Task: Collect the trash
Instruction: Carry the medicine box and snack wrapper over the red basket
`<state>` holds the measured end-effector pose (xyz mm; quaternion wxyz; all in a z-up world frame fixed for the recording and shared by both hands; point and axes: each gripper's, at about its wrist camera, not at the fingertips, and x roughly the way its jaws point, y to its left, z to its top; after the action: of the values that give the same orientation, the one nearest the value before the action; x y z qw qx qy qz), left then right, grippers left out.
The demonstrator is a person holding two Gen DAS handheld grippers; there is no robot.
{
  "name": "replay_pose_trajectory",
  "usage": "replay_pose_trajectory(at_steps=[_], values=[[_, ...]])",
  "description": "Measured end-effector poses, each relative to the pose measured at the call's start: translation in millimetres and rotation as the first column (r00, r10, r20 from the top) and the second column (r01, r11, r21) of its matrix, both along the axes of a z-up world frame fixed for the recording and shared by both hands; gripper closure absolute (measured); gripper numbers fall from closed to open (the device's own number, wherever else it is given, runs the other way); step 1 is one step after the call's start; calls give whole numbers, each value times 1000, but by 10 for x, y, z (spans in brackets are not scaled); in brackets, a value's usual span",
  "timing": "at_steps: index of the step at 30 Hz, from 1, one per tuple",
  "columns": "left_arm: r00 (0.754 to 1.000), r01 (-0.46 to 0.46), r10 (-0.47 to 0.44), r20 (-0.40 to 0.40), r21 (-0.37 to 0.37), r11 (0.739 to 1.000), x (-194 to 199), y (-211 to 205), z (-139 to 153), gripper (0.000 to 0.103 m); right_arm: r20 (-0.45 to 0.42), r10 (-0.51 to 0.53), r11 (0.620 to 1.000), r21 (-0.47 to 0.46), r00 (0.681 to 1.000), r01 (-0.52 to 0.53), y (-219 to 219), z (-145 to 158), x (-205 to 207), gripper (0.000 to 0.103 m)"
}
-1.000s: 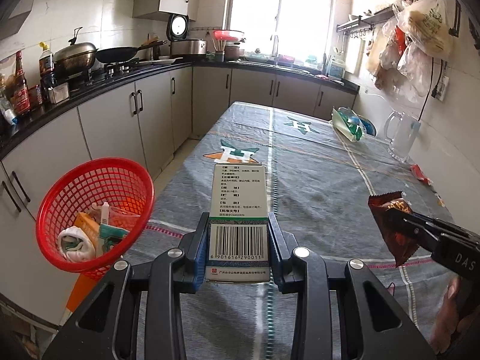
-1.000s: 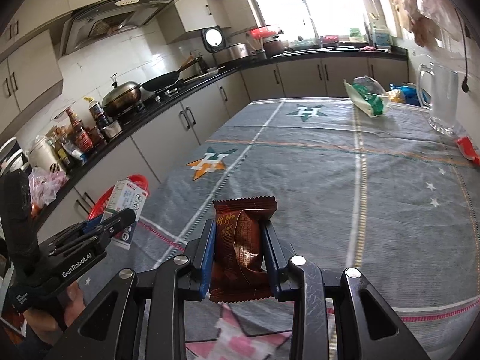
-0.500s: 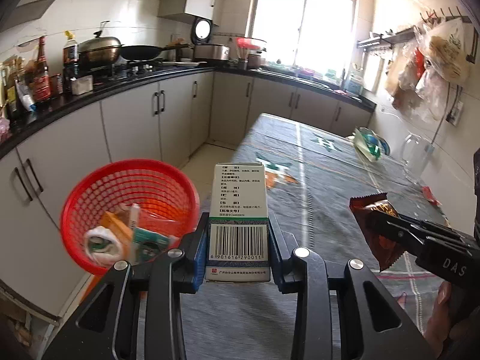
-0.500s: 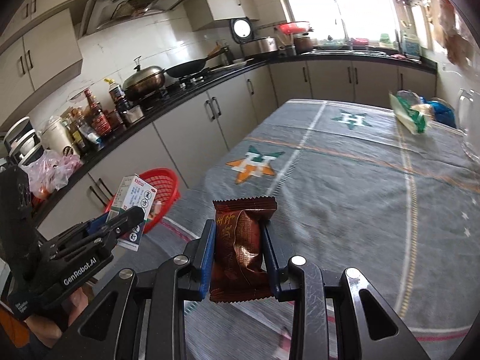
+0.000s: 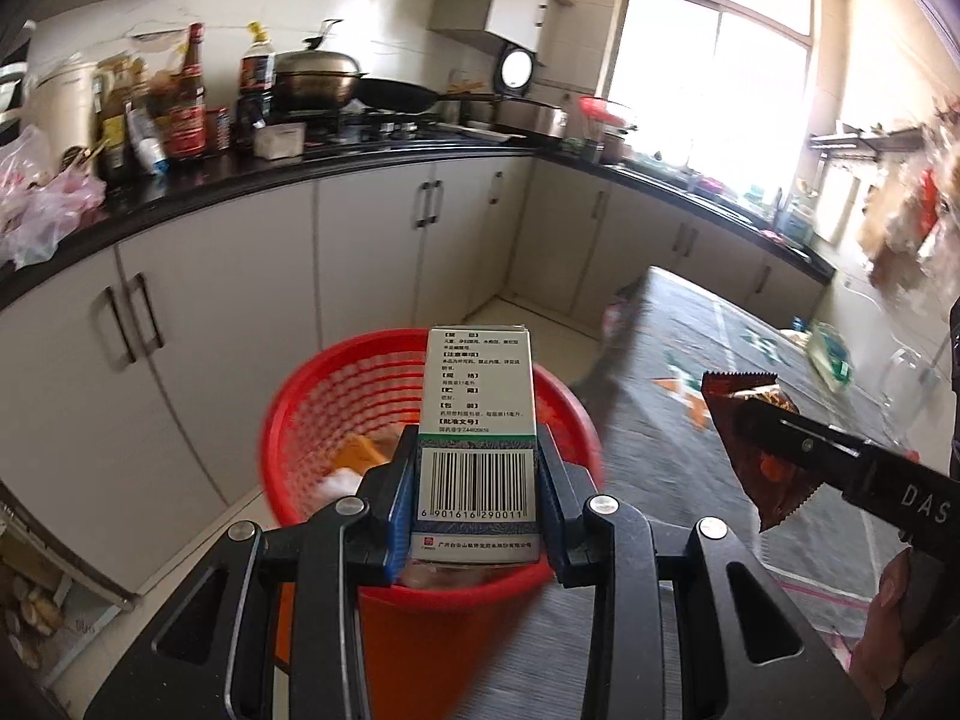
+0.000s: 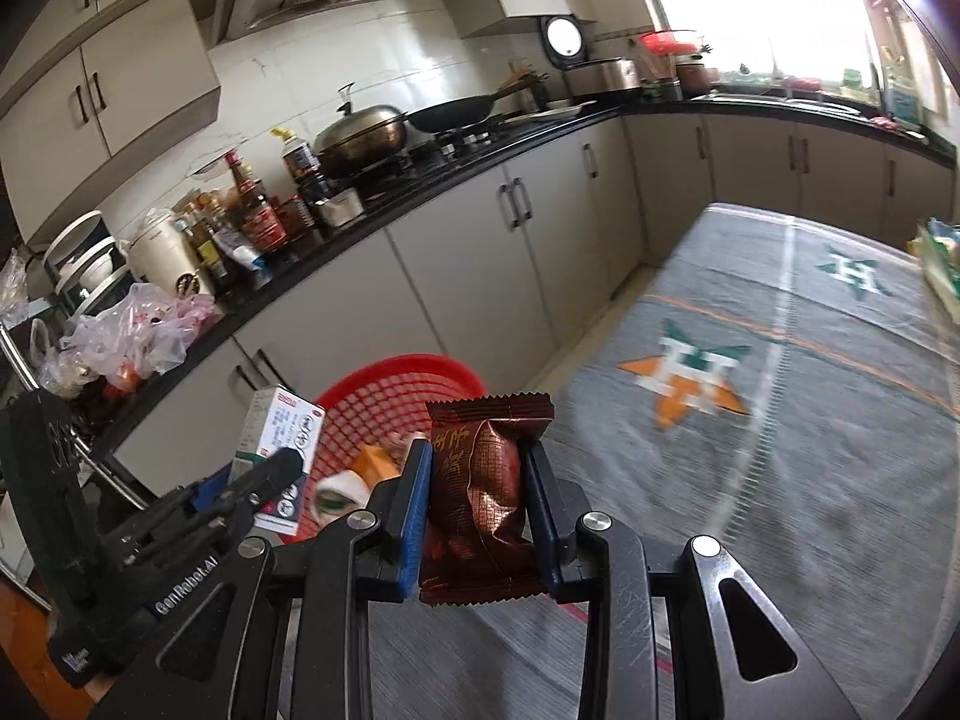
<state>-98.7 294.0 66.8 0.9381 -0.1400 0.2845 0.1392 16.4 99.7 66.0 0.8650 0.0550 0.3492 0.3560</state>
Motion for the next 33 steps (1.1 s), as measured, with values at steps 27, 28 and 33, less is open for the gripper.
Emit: replay_pose_trajectory(at_steps=[27,28,33], values=[[991,-107,108,-75,17,994,222,486,-482,69,-169,115,993,23,979,-113,965,-680,540,70],[991,-110,112,-79,25,994,224,483,-488,70,-169,118,993,25,978,-115,959,-681,538,70],[989,-116,119,-90,35,993,234,484,-501,70,-151,127,992,17,980,-126,971,-683,491,70]])
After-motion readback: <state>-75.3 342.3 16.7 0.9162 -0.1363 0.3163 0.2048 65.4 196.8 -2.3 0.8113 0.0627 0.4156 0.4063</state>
